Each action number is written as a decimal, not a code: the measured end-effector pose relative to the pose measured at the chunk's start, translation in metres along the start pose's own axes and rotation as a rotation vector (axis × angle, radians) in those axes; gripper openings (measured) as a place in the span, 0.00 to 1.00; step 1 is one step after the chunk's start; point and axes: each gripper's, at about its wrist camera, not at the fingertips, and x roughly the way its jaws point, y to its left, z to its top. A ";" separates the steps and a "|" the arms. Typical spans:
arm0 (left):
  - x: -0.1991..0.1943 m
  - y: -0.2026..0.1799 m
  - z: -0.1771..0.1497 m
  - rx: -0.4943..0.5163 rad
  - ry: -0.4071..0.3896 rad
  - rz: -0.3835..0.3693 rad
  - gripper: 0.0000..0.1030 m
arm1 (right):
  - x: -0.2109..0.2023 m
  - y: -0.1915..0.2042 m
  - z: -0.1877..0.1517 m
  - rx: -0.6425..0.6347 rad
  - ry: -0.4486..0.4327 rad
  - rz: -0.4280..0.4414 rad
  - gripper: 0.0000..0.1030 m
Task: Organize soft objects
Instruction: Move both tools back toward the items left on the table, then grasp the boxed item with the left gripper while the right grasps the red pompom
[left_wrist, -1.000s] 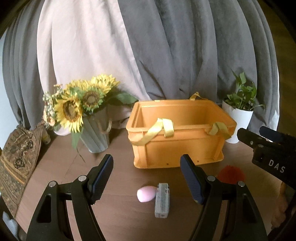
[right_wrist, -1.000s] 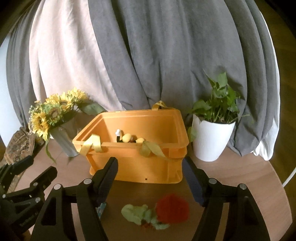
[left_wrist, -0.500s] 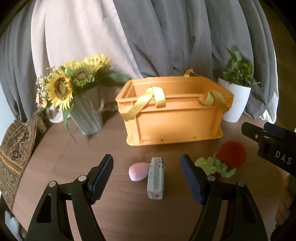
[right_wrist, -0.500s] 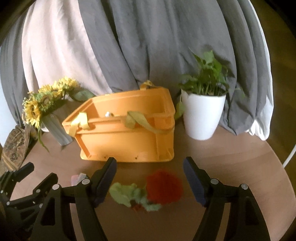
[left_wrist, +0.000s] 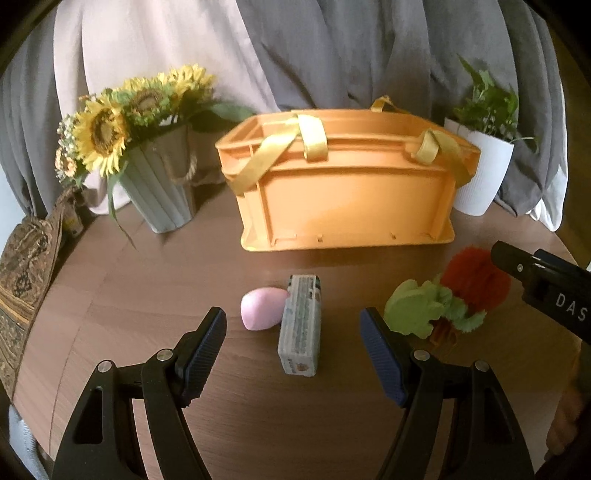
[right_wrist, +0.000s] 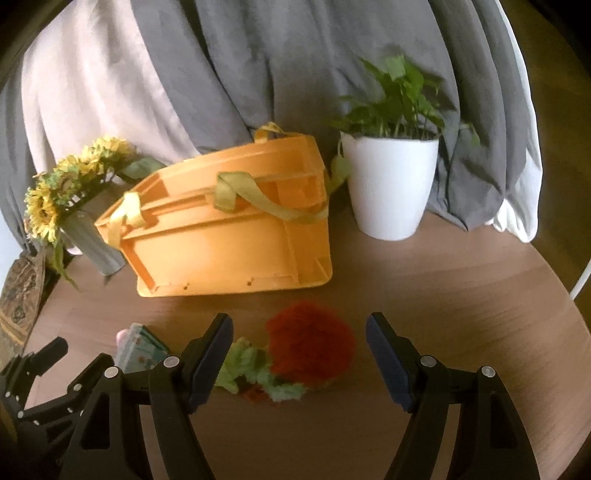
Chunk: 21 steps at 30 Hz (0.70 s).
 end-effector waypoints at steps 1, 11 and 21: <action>0.002 -0.001 0.000 0.002 0.007 0.001 0.72 | 0.004 -0.001 -0.001 0.005 0.012 0.002 0.73; 0.032 -0.005 -0.001 0.003 0.081 -0.014 0.67 | 0.038 -0.006 -0.006 0.021 0.093 0.002 0.73; 0.054 -0.006 -0.004 -0.014 0.150 -0.040 0.51 | 0.068 -0.008 -0.010 0.019 0.171 0.016 0.73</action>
